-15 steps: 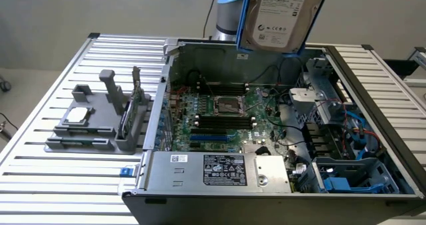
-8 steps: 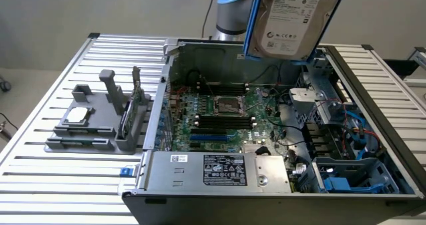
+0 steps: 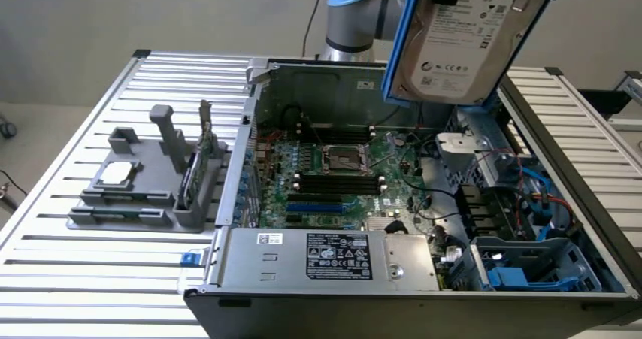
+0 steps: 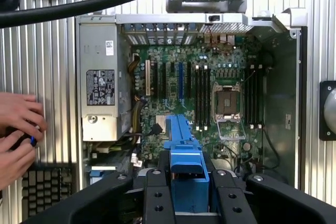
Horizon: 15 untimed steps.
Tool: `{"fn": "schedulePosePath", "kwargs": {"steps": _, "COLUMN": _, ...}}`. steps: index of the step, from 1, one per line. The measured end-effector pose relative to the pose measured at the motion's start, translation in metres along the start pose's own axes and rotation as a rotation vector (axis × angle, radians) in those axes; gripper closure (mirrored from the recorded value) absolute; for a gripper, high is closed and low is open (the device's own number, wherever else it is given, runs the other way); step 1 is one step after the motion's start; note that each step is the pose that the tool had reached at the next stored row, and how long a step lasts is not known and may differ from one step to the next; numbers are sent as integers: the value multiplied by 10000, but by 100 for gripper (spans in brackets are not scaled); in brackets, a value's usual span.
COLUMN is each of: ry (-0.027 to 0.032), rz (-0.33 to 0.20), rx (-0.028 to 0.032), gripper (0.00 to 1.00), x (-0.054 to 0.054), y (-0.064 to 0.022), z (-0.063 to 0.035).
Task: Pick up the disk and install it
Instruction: 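Pick up the disk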
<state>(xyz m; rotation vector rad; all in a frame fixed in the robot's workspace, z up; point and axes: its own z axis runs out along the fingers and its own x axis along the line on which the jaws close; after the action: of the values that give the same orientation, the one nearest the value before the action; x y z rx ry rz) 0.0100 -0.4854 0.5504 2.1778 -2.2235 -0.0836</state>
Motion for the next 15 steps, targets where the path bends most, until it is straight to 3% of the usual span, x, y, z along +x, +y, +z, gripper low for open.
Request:
{"fn": "schedulePosePath", "kwargs": {"steps": 7, "ry": 0, "rz": 0, "rx": 1, "gripper": 67, "x": 201, "y": -165, "z": -13}}
{"fn": "schedulePosePath", "kwargs": {"steps": 15, "ry": -1, "rz": 0, "rx": 0, "gripper": 67, "x": 395, "y": -419, "z": -31}}
